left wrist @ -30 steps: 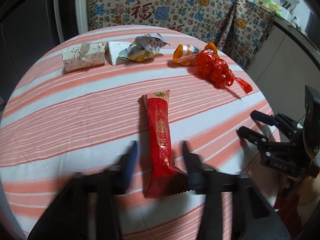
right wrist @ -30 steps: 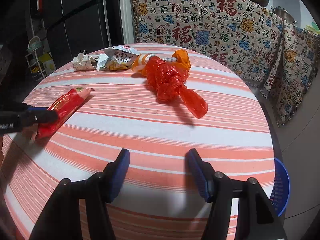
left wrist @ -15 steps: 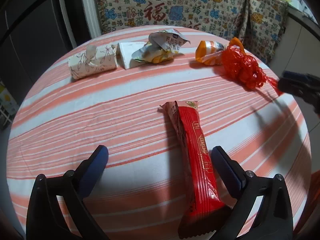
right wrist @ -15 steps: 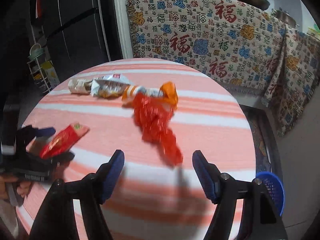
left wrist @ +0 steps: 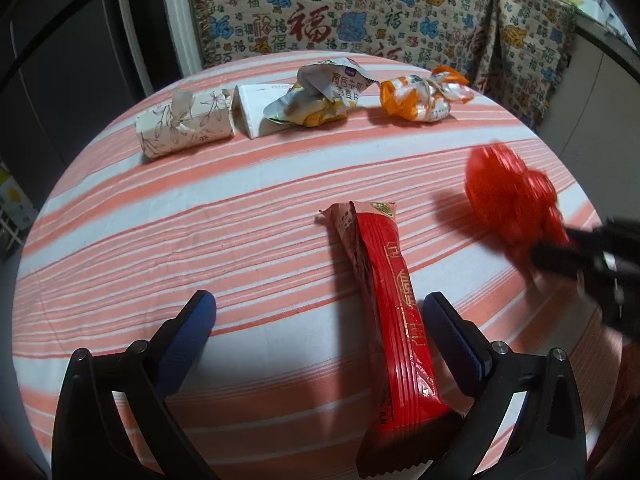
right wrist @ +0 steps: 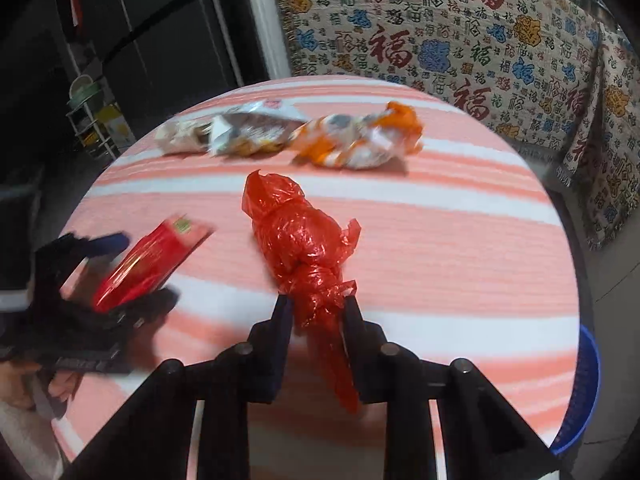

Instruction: Collect trash

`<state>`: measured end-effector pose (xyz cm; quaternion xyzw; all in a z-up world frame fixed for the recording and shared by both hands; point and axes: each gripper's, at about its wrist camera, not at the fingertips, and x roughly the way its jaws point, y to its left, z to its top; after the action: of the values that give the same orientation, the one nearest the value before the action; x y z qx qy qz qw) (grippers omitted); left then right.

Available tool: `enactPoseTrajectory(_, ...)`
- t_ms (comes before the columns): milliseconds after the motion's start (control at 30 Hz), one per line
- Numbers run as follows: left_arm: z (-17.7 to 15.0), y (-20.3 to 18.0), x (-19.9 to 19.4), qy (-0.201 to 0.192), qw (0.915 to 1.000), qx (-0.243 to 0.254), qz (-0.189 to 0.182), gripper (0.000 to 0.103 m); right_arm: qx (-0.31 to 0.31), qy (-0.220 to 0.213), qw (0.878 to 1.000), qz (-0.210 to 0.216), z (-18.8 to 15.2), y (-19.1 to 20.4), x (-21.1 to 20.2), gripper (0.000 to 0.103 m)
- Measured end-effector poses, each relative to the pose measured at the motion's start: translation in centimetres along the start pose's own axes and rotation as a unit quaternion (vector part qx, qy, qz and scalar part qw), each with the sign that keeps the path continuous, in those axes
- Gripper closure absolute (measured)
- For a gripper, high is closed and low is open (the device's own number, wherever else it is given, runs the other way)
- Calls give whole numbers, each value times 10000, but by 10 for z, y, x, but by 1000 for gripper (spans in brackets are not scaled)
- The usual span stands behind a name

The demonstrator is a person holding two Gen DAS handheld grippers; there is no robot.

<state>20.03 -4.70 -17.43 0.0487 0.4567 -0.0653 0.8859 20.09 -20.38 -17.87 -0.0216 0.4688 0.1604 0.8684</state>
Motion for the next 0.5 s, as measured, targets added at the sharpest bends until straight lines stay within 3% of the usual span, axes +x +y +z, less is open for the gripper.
enactPoseTrajectory(100,0,0,0,2,10000,6,-9,0,-214,-126,9994,-259,-22,19,-10,75)
enactPoseTrajectory(133,-1,-1,-1,5,10000,44,-25,1,-298,-200,9986,-391,-27,23,-12,69)
enactPoseTrajectory(167,-2,-1,-2,9,9999,114,-57,0,-390,-256,9975,-534,-30,27,-12,43)
enactPoseTrajectory(200,-3,1,-2,10,9997,207,-125,0,-455,-293,9963,-668,-34,29,-11,25)
enactPoseTrajectory(500,-8,13,-6,-2,9997,193,-166,0,-291,-317,9976,-549,-39,22,-6,21)
